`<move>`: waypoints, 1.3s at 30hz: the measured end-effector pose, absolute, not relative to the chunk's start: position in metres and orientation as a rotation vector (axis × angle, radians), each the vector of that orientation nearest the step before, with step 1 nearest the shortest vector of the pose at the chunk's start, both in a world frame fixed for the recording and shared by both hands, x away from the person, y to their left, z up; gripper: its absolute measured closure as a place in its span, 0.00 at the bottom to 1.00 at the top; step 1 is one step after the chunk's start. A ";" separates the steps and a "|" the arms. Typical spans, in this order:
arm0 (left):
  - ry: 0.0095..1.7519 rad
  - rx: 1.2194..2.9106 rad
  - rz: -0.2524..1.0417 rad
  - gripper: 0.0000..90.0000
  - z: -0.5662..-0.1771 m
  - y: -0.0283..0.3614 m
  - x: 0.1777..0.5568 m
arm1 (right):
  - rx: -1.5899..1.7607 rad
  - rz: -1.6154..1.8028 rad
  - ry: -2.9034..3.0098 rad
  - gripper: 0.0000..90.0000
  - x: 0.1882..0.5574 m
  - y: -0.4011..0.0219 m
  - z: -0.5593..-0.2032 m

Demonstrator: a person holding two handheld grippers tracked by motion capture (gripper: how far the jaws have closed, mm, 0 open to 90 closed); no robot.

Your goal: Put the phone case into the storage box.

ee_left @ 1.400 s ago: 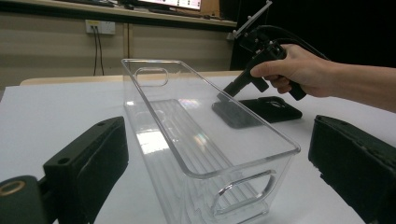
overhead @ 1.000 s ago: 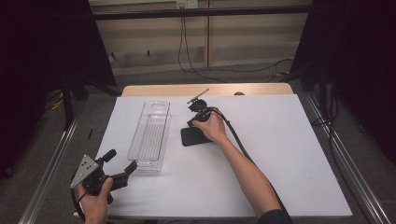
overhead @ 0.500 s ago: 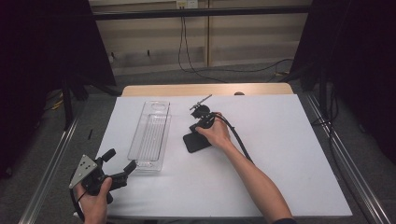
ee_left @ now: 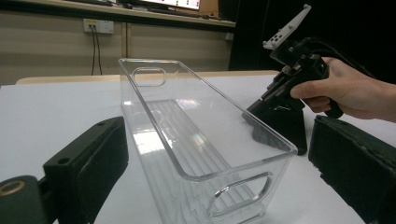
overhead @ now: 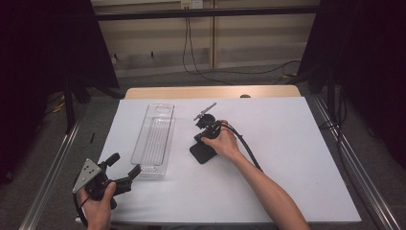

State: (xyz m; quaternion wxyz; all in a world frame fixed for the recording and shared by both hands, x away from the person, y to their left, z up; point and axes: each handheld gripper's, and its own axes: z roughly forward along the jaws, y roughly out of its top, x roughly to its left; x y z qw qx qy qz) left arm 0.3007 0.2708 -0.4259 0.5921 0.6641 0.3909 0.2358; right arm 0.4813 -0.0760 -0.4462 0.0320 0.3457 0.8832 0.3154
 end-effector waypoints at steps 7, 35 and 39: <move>0.912 1.547 0.548 0.05 -0.426 0.271 0.301 | 1.064 0.989 2.733 1.00 0.472 -0.082 -0.446; 0.910 1.548 0.549 0.05 -0.426 0.270 0.301 | 0.989 1.025 2.813 1.00 0.439 -0.089 -0.445; 0.916 1.545 0.543 0.05 -0.426 0.270 0.301 | 0.990 1.018 2.819 1.00 0.433 -0.094 -0.444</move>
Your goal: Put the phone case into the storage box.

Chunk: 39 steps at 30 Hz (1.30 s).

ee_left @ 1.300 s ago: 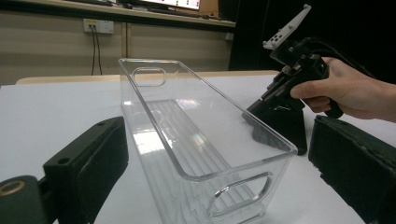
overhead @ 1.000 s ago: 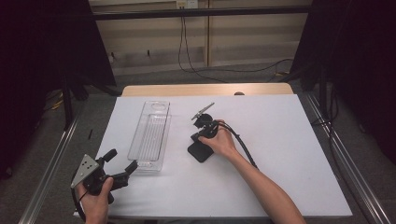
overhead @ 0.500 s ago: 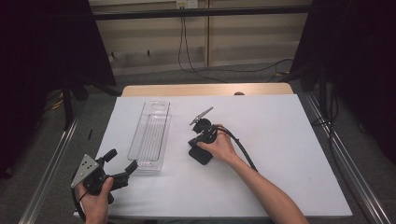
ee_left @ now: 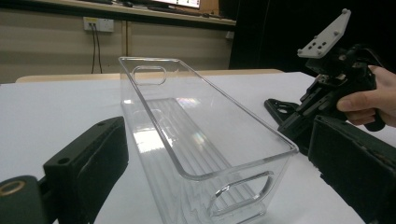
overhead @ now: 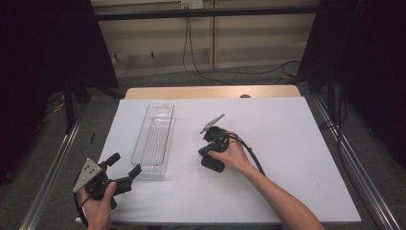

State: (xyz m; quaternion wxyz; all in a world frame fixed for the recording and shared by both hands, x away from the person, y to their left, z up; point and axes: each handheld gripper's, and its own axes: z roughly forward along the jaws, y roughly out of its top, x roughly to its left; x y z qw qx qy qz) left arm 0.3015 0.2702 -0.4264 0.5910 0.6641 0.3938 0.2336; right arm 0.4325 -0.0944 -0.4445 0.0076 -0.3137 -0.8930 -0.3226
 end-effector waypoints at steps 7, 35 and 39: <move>0.912 1.554 0.542 0.05 -0.426 0.268 0.302 | -0.978 -1.019 -2.772 1.00 0.422 -0.103 -0.443; 0.907 1.567 0.537 0.05 -0.427 0.264 0.304 | -1.054 -0.977 -2.752 1.00 0.407 -0.136 -0.440; 0.907 1.569 0.540 0.05 -0.428 0.264 0.304 | -1.062 -0.975 -2.759 1.00 0.404 -0.142 -0.439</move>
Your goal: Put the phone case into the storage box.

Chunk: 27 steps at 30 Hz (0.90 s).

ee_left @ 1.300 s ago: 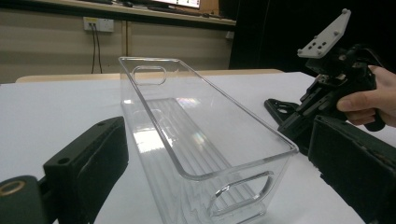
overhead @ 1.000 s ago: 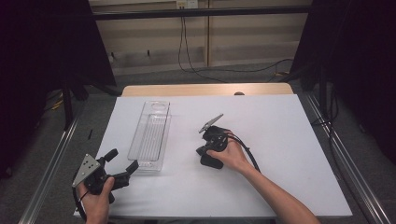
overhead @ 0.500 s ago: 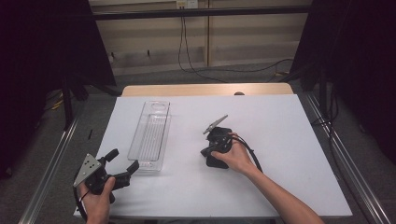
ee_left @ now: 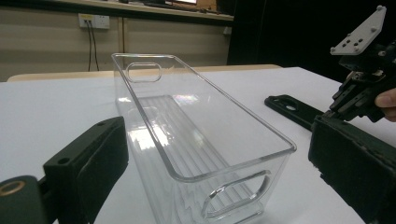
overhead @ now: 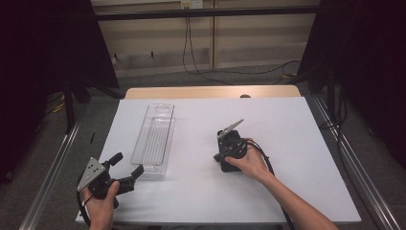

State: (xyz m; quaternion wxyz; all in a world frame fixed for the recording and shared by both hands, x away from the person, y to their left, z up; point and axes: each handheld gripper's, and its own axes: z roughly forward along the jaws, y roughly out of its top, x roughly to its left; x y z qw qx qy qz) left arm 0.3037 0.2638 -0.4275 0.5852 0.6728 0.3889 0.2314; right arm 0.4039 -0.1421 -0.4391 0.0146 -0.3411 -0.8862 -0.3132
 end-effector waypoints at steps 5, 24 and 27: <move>0.905 1.573 0.540 0.05 -0.427 0.264 0.304 | -1.082 -0.971 -2.764 1.00 0.401 -0.150 -0.437; 0.903 1.572 0.538 0.05 -0.427 0.263 0.306 | -1.132 -0.966 -2.754 1.00 0.389 -0.166 -0.442; 0.907 1.571 0.538 0.05 -0.427 0.262 0.307 | -1.148 -0.984 -2.737 1.00 0.388 -0.172 -0.443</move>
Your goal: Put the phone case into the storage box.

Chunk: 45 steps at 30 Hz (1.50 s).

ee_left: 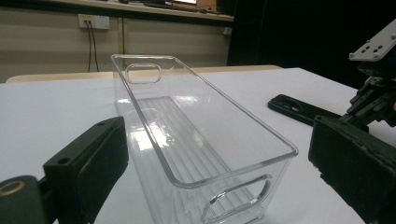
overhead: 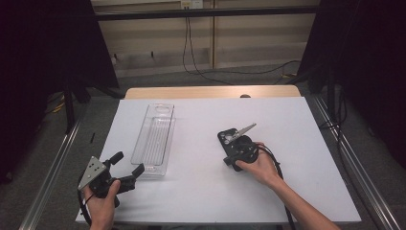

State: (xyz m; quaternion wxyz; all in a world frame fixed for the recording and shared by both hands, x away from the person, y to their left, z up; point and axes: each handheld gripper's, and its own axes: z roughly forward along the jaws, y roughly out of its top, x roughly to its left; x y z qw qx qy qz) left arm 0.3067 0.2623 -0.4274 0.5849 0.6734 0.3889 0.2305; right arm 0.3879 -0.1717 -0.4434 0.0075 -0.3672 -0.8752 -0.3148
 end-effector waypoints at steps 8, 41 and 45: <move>0.912 1.568 0.539 0.05 -0.428 0.263 0.307 | -1.189 -0.976 -2.732 1.00 0.384 -0.183 -0.443; 0.914 1.574 0.534 0.05 -0.429 0.263 0.307 | -1.184 -1.124 -2.712 1.00 0.380 -0.202 -0.446; 0.914 1.572 0.534 0.05 -0.428 0.264 0.307 | -1.148 -1.185 -2.711 1.00 0.376 -0.199 -0.441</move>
